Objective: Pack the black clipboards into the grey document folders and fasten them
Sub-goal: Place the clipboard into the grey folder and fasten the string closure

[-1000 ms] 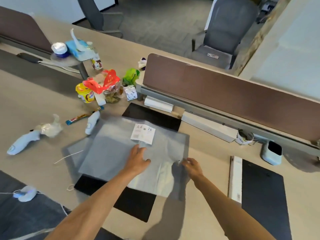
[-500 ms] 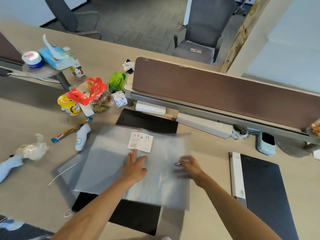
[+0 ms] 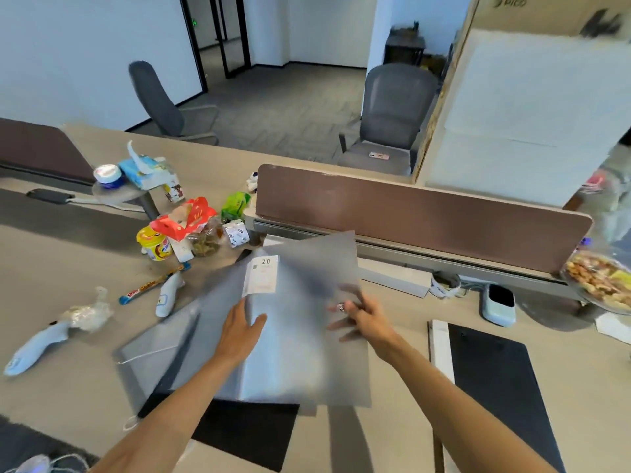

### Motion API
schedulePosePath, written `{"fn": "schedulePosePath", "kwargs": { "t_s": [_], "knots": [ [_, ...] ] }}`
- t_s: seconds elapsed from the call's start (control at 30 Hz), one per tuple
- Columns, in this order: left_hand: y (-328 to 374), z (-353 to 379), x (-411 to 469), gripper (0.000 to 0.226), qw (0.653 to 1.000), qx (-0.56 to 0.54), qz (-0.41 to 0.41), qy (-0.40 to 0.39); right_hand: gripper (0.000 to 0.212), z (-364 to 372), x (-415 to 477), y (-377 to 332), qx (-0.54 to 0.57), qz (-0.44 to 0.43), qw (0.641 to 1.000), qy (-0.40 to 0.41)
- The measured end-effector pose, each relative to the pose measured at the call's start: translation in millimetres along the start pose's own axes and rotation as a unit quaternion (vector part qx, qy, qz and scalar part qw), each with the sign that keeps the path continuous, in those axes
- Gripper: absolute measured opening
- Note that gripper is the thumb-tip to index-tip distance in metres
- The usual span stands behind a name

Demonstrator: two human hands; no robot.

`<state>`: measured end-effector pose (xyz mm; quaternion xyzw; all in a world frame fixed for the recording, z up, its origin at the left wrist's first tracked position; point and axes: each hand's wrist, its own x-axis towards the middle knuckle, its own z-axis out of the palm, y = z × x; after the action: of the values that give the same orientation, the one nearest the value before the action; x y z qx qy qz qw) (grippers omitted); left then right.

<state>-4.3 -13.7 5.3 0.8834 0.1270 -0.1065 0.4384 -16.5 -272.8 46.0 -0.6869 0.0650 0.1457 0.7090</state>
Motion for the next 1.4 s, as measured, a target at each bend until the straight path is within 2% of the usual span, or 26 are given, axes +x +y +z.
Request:
{"fn": "schedulePosePath", "kwargs": {
  "t_s": [0.2, 0.33, 0.43, 0.5, 0.57, 0.63, 0.7, 0.8, 0.87, 0.97, 1.1, 1.17, 1.3, 1.4],
  "knots": [
    [60, -6, -42, 0.05, 0.99, -0.127, 0.057, 0.035, 0.029, -43, -31, -45, 0.01, -0.081, 0.996, -0.028],
    [104, 1, -68, 0.053, 0.975, -0.204, 0.08, 0.025, 0.026, -80, -53, -61, 0.033, -0.107, 0.994, -0.019],
    [131, 20, -88, 0.04, 0.958, -0.275, 0.08, -0.002, 0.024, -103, -62, -62, -0.003, -0.113, 0.993, 0.025],
    [146, 36, -100, 0.038, 0.955, -0.283, 0.094, -0.008, 0.019, -118, -62, -55, -0.067, -0.118, 0.986, 0.099],
    [154, 53, -105, 0.037, 0.951, -0.294, 0.095, -0.018, 0.023, -134, -62, -45, -0.178, -0.107, 0.962, 0.178],
    [161, 67, -106, 0.038, 0.941, -0.329, 0.078, -0.033, 0.036, -149, -66, -35, -0.223, -0.067, 0.953, 0.197],
    [166, 80, -105, 0.041, 0.93, -0.358, 0.065, -0.053, 0.046, -159, -77, -29, -0.179, -0.033, 0.969, 0.169],
    [165, 92, -99, 0.043, 0.92, -0.377, 0.058, -0.088, 0.049, -167, -92, -24, -0.124, -0.001, 0.984, 0.131],
    [159, 97, -92, 0.045, 0.921, -0.376, 0.045, -0.097, 0.049, -168, -97, -21, -0.116, 0.012, 0.987, 0.111],
    [142, 106, -77, 0.047, 0.945, -0.316, 0.028, -0.076, 0.041, -166, -96, -9, -0.13, 0.053, 0.986, 0.092],
    [110, 115, -52, 0.06, 0.96, -0.27, 0.011, -0.078, 0.065, -157, -89, 13, -0.111, 0.127, 0.983, 0.074],
    [94, 116, -40, 0.066, 0.962, -0.257, 0.006, -0.086, 0.07, -147, -86, 21, -0.112, 0.144, 0.98, 0.075],
    [57, 114, -16, 0.066, 0.972, -0.215, 0.003, -0.096, 0.072, -131, -74, 36, -0.19, 0.192, 0.961, 0.054],
    [36, 110, -1, 0.068, 0.979, -0.166, 0.017, -0.12, 0.067, -127, -58, 52, -0.255, 0.235, 0.937, 0.045]
  ]
}}
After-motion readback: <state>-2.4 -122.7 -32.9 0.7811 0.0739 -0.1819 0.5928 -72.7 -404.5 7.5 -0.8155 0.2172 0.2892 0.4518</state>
